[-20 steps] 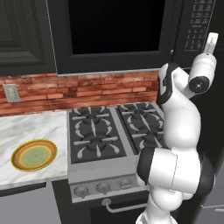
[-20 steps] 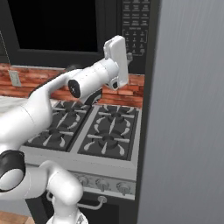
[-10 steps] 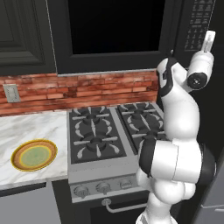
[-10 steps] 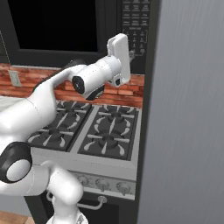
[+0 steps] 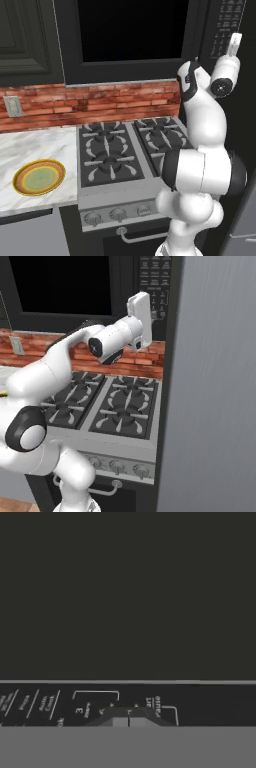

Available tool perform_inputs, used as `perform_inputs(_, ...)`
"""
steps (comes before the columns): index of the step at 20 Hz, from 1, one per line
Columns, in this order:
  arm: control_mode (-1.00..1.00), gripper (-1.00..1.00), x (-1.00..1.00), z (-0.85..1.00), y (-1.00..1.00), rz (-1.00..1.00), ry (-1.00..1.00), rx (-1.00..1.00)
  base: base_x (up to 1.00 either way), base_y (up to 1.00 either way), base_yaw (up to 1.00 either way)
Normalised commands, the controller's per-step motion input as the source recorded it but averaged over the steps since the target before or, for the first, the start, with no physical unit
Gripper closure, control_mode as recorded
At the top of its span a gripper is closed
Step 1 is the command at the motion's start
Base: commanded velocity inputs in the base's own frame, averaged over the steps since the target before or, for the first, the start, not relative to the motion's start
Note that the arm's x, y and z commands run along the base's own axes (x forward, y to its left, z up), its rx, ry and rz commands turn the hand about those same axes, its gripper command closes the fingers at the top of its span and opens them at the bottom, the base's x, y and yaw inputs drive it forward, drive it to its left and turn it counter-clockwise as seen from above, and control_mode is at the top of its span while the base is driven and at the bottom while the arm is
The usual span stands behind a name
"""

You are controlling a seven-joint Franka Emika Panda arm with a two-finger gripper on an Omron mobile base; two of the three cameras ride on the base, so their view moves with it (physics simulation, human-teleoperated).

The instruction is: Pick the broccoli from the counter and place it in the microwave. Then turn on the microwave.

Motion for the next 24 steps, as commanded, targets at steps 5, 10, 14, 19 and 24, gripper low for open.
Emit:
perform_inputs(5,-1.00,1.00,0.33,0.00,-0.14,0.00,0.00,0.00,0.00,0.00,0.00)
perform_inputs(10,-1.00,1.00,0.31,-0.08,-0.15,0.00,0.00,0.00,0.00,0.00,0.00)
perform_inputs(14,-1.00,1.00,0.26,-0.19,-0.13,0.00,0.00,0.00,0.00,0.00,0.00)
perform_inputs(19,-1.00,1.00,0.26,-0.16,-0.13,0.00,0.00,0.00,0.00,0.00,0.00)
perform_inputs(24,-1.00,1.00,0.22,-0.13,-0.15,0.00,0.00,0.00,0.00,0.00,0.00)
